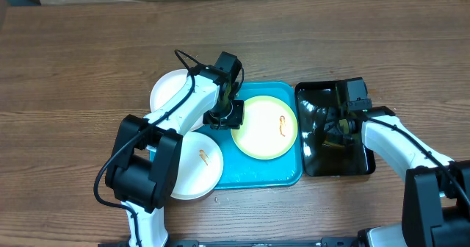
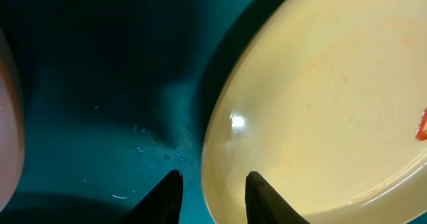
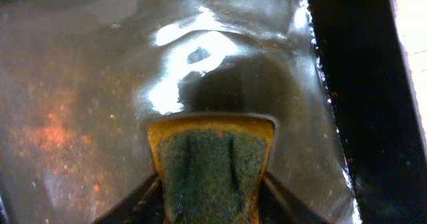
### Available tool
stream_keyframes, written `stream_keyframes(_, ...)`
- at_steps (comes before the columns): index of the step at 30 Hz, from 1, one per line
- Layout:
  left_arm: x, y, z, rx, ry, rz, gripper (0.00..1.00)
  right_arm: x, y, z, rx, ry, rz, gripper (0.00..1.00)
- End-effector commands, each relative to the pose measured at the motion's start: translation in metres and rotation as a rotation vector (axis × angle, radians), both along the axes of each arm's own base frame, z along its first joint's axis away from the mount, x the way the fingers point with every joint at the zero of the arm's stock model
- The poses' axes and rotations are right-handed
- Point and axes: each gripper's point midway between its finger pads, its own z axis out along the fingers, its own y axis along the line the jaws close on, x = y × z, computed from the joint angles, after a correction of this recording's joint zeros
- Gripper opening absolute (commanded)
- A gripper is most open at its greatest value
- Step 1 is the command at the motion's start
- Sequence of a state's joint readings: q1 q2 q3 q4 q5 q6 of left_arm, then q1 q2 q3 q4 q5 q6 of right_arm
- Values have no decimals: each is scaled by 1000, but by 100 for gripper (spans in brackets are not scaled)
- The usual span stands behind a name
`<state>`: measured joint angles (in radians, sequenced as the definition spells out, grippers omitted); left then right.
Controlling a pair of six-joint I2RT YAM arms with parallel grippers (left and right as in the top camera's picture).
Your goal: Clean dirty plates on tray and stack at the side
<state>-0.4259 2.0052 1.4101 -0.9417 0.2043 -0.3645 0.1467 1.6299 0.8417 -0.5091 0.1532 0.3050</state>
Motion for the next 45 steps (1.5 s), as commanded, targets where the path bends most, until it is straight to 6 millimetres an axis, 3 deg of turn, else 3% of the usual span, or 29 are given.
stream_keyframes(1,-3,-1,-6,9,15,-7,33,6,2,3,5,-17,-6,16)
stream_keyframes(2,-2,-1,-6,8,14,-8,33,6,2,3,6,-20,-6,14)
stream_keyframes(3,-2,-2,-6,7,12,-8,34,7,2,3,6,-22,-6,22)
stream_keyframes(4,-2,-2,-6,7,11,-7,34,9,2,4,7,-29,-6,58)
stream_keyframes(5,-2,-2,-6,7,11,-7,34,11,2,5,9,-35,-6,79)
stream_keyframes(6,-2,-2,-6,7,11,-7,35,11,2,7,9,-34,-6,82)
stream_keyframes(9,-2,-2,-6,7,12,-8,36,5,2,9,3,6,-6,75)
stream_keyframes(11,-2,-2,-6,7,12,-8,32,-2,1,7,-1,36,-7,57)
stream_keyframes(12,-2,-2,-6,7,11,-8,31,-5,0,6,-4,50,-6,38)
stream_keyframes(13,-2,-2,-6,7,10,-8,29,-7,0,6,-5,58,-6,27)
stream_keyframes(15,0,-3,-6,3,3,-8,26,-9,-1,5,-6,68,-6,13)
stream_keyframes(23,2,-3,-7,5,-6,-8,27,-10,4,4,17,74,1,17)
stream_keyframes(28,0,-2,-14,3,-8,-7,22,-11,6,4,32,77,6,17)
stream_keyframes(30,-2,-1,-18,6,-5,-7,7,-11,6,4,32,77,6,16)
stream_keyframes(31,-1,1,-18,16,-9,-7,4,-11,6,4,32,77,6,13)
stream_keyframes(33,3,8,-17,49,-28,-1,4,-11,6,4,32,77,6,4)
stream_keyframes(45,9,35,-8,95,9,98,4,-5,8,9,34,61,14,4)
